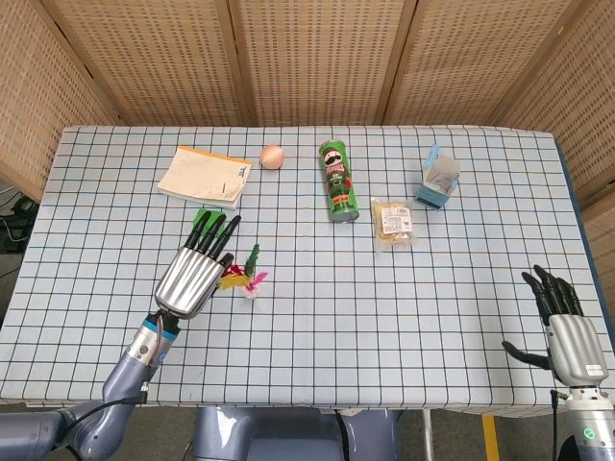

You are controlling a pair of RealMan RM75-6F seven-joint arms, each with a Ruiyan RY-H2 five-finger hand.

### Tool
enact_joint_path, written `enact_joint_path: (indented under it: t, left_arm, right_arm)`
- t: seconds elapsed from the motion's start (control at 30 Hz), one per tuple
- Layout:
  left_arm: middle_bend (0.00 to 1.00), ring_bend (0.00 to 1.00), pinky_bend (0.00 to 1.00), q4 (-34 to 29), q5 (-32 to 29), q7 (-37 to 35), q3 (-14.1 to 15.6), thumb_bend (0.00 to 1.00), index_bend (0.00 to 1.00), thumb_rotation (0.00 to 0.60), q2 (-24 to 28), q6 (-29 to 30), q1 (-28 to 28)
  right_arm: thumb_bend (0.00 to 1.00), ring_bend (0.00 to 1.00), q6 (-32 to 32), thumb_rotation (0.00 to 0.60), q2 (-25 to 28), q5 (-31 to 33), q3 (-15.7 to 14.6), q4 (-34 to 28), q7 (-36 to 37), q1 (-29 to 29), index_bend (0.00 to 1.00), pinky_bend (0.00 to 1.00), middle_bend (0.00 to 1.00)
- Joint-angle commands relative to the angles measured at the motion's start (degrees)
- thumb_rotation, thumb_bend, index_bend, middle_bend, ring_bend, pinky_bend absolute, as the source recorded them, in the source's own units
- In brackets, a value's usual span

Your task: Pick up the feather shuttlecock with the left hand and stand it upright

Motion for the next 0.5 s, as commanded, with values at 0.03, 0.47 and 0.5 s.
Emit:
enact_joint_path:
  t: [0.03,0.47,0.5]
  left_arm:
    - [0.0,0.0,0.01,-0.1,1.0,-1.3,0.6,0.65,0.73,0.6,0.8,0.5,1.0]
    - [0.0,0.0,0.01,2.0,1.9,-4.5,1.6,0.65,0.73,0.6,1.5,0.7,3.5]
    - [0.0,0.0,0.01,2.3,1.9,-4.9,1.6,0.65,0.73,0.6,1.5,0.6,3.7]
  right_arm:
    - [0.02,0.0,0.3,0.6,0.0,-0.2,-0.1,-0.2,-0.2,-0.1,0.0,0.0,0.0]
    - [0.02,0.0,0.4,0.6,0.0,-1.2,-0.6,-0.7,-1.4,-0.2,0.0,0.0,0.0]
    - [0.02,0.0,0.4,0.6,0.0,-1.3,-0.6,-0.8,-1.6,-0.1,0.0,0.0,0.0]
